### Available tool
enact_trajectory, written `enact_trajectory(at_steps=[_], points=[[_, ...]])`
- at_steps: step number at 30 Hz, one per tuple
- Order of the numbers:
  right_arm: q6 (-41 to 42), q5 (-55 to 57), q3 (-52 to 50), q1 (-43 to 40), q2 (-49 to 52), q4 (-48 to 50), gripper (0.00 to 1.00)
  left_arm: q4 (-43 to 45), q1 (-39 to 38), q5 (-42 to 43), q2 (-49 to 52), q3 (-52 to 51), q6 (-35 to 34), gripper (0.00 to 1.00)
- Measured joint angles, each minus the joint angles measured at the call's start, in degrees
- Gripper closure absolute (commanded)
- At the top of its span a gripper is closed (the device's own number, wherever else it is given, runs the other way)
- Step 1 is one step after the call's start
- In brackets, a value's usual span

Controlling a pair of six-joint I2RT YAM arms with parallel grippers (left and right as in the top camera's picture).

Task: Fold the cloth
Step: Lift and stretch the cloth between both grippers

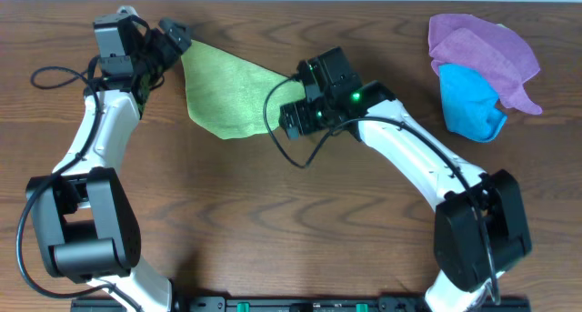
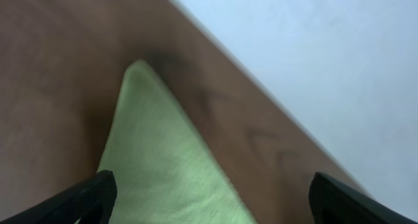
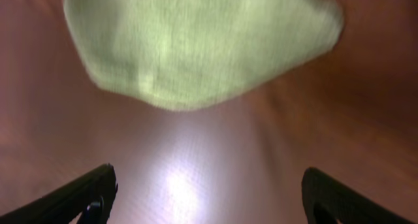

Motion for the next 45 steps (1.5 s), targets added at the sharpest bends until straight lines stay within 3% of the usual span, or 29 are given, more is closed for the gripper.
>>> enact_trajectory(at_steps=[7,15,23,34,41,45], points=[[-2.3,3.0,0.0,-3.8,5.0,12.2,0.07,-8.9,0.0,2.4,0.0,0.0,2.2,0.05],[-4.2,-2.1,-0.5,-10.7,16.1,21.8,0.08,-16.5,0.0,7.6,0.0,0.0,6.1,0.05],[-4.4,-5.3,-0.5,-10.7,16.8,25.7,0.08,-22.9,0.0,10.4,0.0,0.0,9.7,0.05],[-3.3,-8.9,-0.4,-10.7,19.4,29.3,0.11,-23.9,0.0,13.6,0.0,0.0,10.2,0.05],[-0.8,-12.4,-0.2,-10.2,20.7,32.3,0.16,-23.9,0.0,14.7,0.0,0.0,10.2,0.05],[0.2,-13.5,0.1,-8.5,21.4,33.4,0.3,-23.9,0.0,14.9,0.0,0.0,10.2,0.05]])
